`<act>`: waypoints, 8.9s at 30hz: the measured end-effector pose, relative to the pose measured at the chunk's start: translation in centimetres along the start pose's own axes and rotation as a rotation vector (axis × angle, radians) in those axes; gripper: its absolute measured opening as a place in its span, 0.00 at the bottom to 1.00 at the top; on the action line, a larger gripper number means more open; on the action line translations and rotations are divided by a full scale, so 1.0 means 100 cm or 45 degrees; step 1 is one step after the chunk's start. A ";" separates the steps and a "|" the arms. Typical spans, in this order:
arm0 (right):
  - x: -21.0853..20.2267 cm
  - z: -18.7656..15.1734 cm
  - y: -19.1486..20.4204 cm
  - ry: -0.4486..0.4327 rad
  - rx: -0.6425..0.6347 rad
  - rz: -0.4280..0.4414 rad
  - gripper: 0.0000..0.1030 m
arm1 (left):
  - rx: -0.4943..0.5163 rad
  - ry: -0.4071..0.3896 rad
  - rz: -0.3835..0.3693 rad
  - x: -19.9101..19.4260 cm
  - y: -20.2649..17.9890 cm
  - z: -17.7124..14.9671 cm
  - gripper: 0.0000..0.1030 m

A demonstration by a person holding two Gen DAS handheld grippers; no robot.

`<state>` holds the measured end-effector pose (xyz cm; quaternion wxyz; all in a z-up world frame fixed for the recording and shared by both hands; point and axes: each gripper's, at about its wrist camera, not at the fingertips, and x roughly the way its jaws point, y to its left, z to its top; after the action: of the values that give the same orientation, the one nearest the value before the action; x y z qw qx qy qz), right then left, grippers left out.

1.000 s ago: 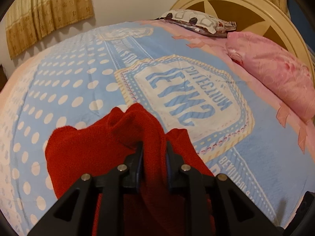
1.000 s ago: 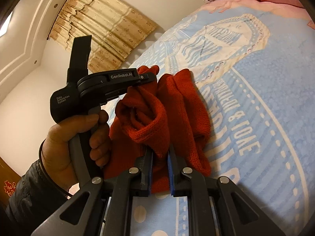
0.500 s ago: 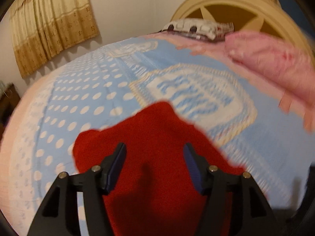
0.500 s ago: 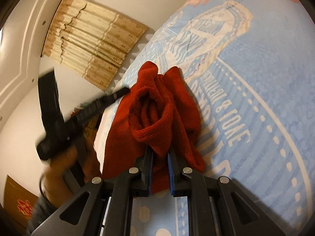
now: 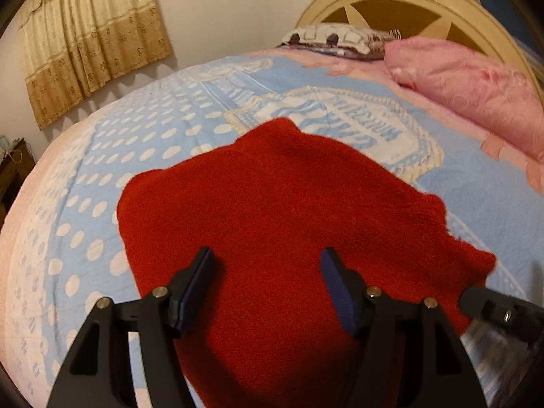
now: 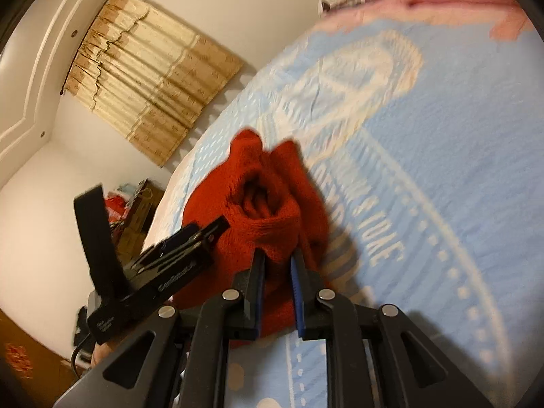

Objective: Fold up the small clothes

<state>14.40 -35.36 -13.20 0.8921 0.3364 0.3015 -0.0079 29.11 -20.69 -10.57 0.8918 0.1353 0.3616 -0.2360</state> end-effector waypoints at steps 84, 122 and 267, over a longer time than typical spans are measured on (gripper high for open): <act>0.069 0.066 0.023 0.425 -0.382 -0.017 0.63 | -0.639 -0.067 -0.443 -0.012 0.082 -0.079 1.00; 0.162 0.078 -0.002 0.436 -0.181 0.378 0.27 | -0.599 -0.067 -0.574 -0.023 0.067 -0.078 0.44; -0.035 -0.169 0.324 0.226 -1.059 0.413 0.65 | -0.707 -0.369 0.285 -0.310 0.160 -0.245 0.87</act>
<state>9.57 -0.75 -2.00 0.9118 -0.0080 0.2978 0.2828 3.74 13.07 -4.69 0.9571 -0.1089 0.2645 -0.0458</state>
